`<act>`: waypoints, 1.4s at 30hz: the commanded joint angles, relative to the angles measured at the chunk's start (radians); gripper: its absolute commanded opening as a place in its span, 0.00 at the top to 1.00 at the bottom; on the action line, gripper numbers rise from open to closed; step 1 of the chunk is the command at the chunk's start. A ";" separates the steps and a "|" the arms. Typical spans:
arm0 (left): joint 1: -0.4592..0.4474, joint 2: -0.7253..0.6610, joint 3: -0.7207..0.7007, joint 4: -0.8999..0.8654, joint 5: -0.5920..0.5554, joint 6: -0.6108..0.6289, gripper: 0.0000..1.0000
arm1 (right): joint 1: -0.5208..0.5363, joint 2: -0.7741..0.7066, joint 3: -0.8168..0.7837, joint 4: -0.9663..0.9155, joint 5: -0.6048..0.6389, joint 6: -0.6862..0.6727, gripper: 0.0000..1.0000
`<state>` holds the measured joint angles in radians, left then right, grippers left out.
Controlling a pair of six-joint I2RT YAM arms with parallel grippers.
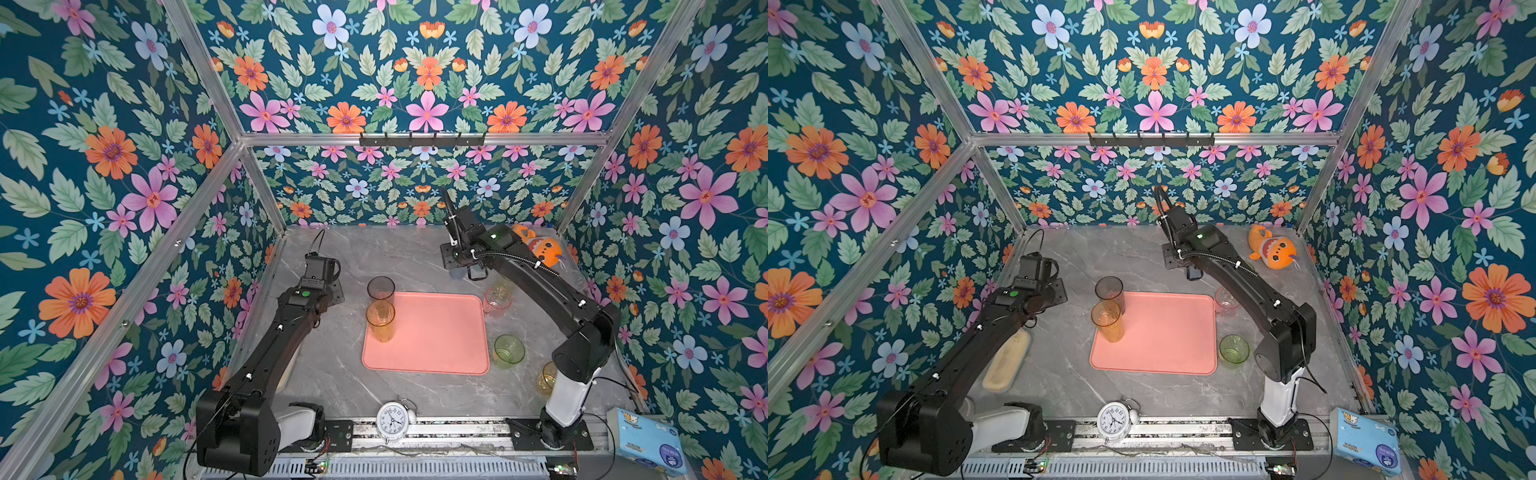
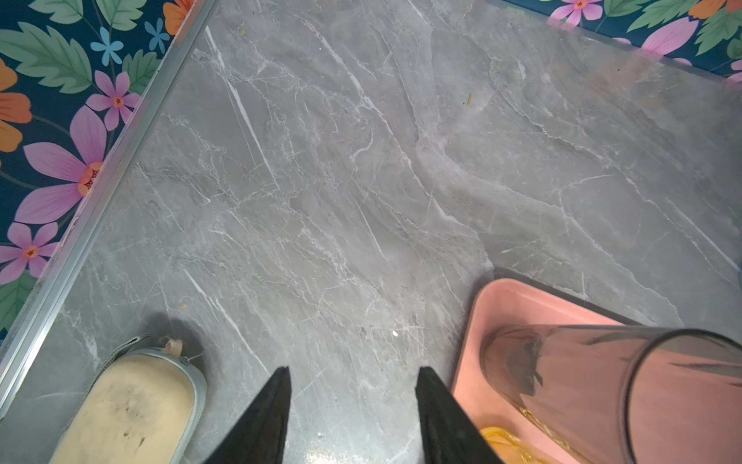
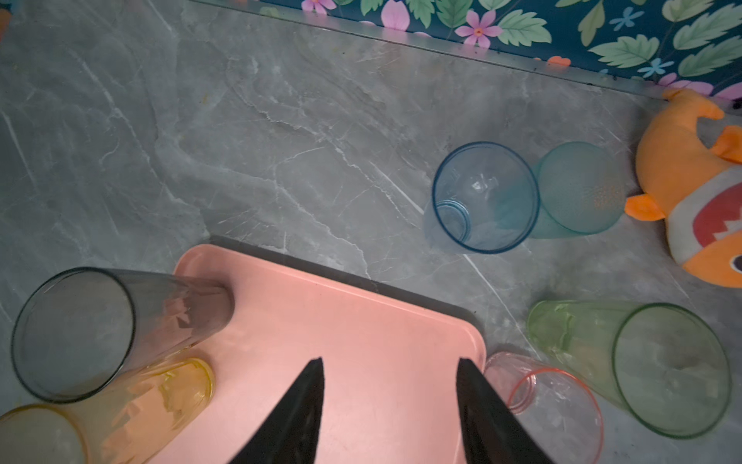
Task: Place the glasses into the tray
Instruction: Pick up the glass from the top-center of the table.
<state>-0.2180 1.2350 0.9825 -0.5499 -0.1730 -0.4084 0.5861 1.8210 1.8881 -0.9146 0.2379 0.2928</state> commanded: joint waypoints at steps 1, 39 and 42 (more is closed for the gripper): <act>0.000 -0.003 -0.002 0.011 0.000 0.001 0.46 | -0.044 -0.008 -0.019 0.045 -0.022 0.014 0.45; 0.002 0.018 0.016 0.007 0.003 0.006 0.46 | -0.304 0.244 0.020 0.121 -0.203 0.077 0.55; 0.002 0.020 0.016 0.007 0.004 0.008 0.46 | -0.305 0.245 0.022 0.122 -0.204 0.075 0.60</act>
<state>-0.2169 1.2530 0.9939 -0.5499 -0.1654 -0.4110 0.2817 2.0624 1.9045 -0.8024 0.0387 0.3641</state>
